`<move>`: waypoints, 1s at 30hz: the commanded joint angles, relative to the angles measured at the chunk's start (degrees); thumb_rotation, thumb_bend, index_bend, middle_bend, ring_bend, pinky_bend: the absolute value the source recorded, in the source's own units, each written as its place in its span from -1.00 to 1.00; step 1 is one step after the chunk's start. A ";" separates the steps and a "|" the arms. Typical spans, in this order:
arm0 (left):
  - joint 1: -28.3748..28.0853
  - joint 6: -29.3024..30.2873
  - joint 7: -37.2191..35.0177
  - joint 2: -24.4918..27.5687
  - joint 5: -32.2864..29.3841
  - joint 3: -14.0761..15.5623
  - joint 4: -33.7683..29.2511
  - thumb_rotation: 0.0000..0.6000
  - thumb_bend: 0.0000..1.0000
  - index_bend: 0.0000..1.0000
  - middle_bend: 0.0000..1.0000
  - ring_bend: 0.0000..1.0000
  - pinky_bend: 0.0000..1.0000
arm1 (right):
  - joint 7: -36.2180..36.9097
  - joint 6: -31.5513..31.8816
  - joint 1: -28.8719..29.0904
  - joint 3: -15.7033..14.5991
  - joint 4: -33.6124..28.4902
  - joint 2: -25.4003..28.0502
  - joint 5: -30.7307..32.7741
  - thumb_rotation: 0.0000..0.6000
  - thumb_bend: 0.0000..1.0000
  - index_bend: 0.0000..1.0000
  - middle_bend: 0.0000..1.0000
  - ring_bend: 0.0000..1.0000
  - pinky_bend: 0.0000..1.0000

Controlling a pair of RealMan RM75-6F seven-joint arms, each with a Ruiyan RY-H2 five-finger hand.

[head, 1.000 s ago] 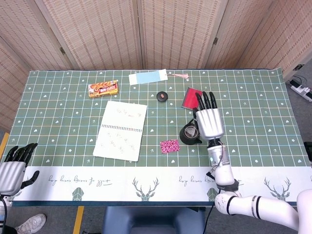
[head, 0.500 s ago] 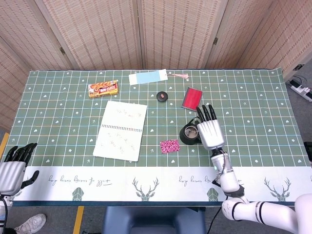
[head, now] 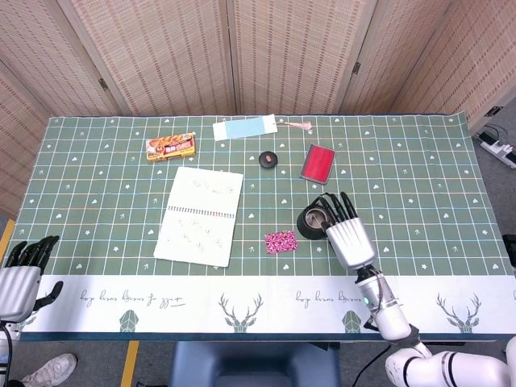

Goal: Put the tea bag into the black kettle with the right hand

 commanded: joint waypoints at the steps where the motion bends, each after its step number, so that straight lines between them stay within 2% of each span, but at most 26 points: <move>1: -0.02 -0.21 0.04 0.07 -0.33 -0.08 -0.10 1.00 -0.34 -1.00 -0.87 -0.78 -0.85 | -0.36 -0.49 -0.87 -1.19 -0.37 0.42 -0.66 1.00 -0.12 0.35 -0.76 -0.99 -1.00; 9: -0.10 -0.48 0.58 0.01 -0.79 -0.19 -0.28 1.00 -0.34 -1.00 -0.87 -0.78 -0.85 | -1.84 -2.31 -2.44 -4.26 0.60 -0.01 -3.08 1.00 -0.11 0.35 -0.76 -0.99 -1.00; 25: -0.20 -0.75 0.70 -0.03 -1.06 -0.26 -0.21 1.00 -0.34 -1.00 -0.87 -0.78 -0.85 | -1.89 -5.43 -3.77 -4.37 2.86 -0.99 -3.92 1.00 -0.11 0.33 -0.76 -0.99 -1.00; 26: -0.20 -0.76 0.84 -0.08 -1.12 -0.27 -0.21 1.00 -0.34 -1.00 -0.87 -0.78 -0.85 | -1.75 -5.54 -3.79 -4.19 3.08 -1.06 -4.03 1.00 -0.11 0.26 -0.77 -0.99 -1.00; 28: -0.19 -0.73 0.92 -0.13 -1.14 -0.28 -0.23 1.00 -0.34 -1.00 -0.87 -0.78 -0.85 | -1.45 -5.94 -3.78 -3.84 3.11 -1.03 -3.81 1.00 -0.11 0.00 -0.82 -1.00 -1.00; 30: -0.16 -0.64 0.85 -0.12 -1.11 -0.29 -0.22 1.00 -0.34 -1.00 -0.87 -0.78 -0.85 | -1.09 -6.17 -3.72 -3.35 3.08 -0.92 -3.80 1.00 -0.11 -0.38 -0.89 -1.00 -1.00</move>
